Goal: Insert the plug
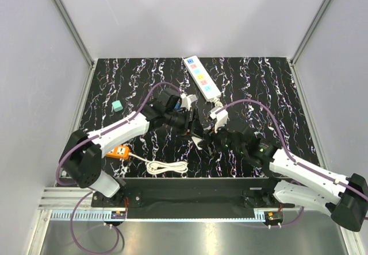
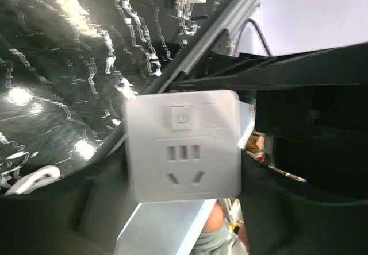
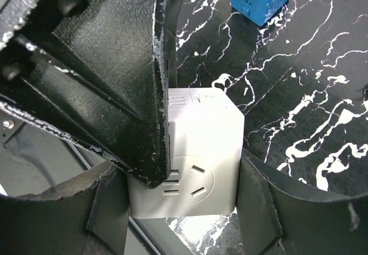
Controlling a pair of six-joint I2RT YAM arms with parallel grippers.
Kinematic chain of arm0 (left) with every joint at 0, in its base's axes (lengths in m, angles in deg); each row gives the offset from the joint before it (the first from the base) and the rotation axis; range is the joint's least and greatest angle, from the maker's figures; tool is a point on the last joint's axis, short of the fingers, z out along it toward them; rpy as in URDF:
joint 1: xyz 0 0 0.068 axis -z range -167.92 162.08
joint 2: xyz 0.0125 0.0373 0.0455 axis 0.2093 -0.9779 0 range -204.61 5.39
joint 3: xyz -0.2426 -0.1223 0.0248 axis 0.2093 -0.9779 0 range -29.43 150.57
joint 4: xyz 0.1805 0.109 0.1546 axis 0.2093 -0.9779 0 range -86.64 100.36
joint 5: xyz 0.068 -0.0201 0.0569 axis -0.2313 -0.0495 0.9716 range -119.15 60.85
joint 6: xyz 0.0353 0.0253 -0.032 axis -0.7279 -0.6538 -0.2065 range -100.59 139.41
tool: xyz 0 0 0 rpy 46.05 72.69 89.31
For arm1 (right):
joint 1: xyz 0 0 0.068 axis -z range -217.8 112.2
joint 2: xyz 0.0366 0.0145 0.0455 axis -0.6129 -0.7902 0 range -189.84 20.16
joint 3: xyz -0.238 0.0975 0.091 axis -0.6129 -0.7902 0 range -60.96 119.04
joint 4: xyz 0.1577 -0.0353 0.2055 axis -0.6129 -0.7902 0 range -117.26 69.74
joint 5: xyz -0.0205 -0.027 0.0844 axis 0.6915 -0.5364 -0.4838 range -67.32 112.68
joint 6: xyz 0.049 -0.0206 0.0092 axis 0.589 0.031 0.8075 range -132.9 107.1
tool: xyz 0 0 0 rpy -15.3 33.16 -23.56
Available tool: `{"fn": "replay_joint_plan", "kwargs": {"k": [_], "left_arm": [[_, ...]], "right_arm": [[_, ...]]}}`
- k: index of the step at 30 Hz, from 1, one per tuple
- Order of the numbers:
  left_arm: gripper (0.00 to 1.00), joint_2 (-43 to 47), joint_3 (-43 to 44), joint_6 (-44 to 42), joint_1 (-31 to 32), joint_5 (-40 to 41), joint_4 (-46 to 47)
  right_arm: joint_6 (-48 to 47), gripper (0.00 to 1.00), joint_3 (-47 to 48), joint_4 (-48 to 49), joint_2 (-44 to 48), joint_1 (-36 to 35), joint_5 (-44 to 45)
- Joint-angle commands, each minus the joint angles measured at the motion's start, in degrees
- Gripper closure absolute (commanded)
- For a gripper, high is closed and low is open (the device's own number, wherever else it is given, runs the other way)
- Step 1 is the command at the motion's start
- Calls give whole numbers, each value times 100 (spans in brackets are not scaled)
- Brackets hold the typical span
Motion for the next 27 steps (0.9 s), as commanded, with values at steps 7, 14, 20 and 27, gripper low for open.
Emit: {"fn": "replay_joint_plan", "kwargs": {"k": [7, 14, 20, 27], "left_arm": [[100, 132, -350, 540, 1, -613, 1247], [100, 879, -534, 1030, -421, -569, 1517], [100, 1284, -710, 1830, -448, -481, 2038], [100, 1451, -754, 2139, -422, -429, 2240]], "right_arm": [[179, 39, 163, 395, 40, -43, 65], [373, 15, -426, 702, 1067, -52, 117], [198, 14, -488, 1010, 1271, -43, 65], [-224, 13, -198, 1274, 1157, -43, 109]]}}
